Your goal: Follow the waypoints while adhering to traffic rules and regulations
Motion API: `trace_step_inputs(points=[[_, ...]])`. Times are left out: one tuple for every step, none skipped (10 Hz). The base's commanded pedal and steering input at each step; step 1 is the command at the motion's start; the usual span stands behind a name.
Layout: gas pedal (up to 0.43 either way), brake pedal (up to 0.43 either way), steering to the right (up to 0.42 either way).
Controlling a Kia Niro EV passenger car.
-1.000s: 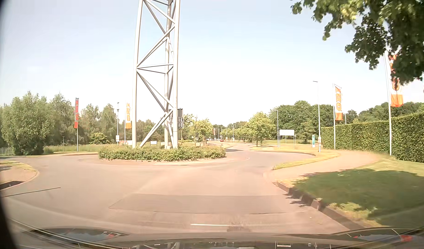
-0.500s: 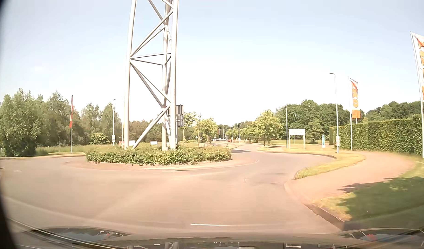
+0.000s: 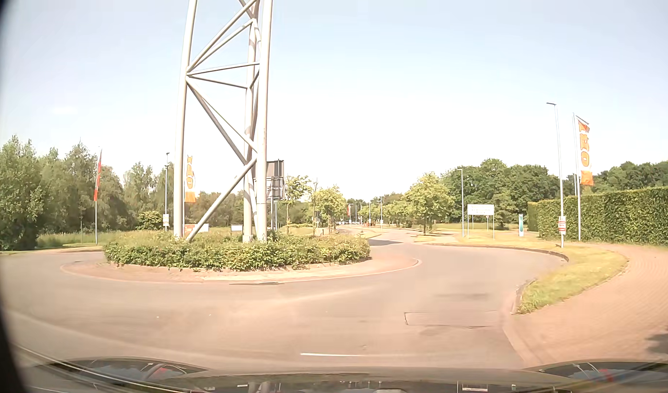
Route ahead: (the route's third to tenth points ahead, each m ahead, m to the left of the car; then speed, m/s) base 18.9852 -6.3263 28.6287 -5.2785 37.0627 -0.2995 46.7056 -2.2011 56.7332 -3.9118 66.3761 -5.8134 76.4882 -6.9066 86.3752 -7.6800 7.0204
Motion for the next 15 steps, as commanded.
trace_step_inputs(points=[[0.118, 0.000, 0.046], [0.118, 0.000, 0.074], [0.098, 0.000, 0.101], [0.098, 0.000, 0.117], [0.098, 0.000, 0.126], [0.098, 0.000, 0.130], [0.098, 0.000, 0.132], [0.098, 0.000, 0.133], [0.098, 0.000, 0.135], [0.098, 0.000, 0.136], [0.098, 0.000, 0.136], [0.098, 0.000, 0.136], [0.110, 0.000, 0.135], [0.110, 0.000, 0.121], [0.110, 0.000, 0.098]])
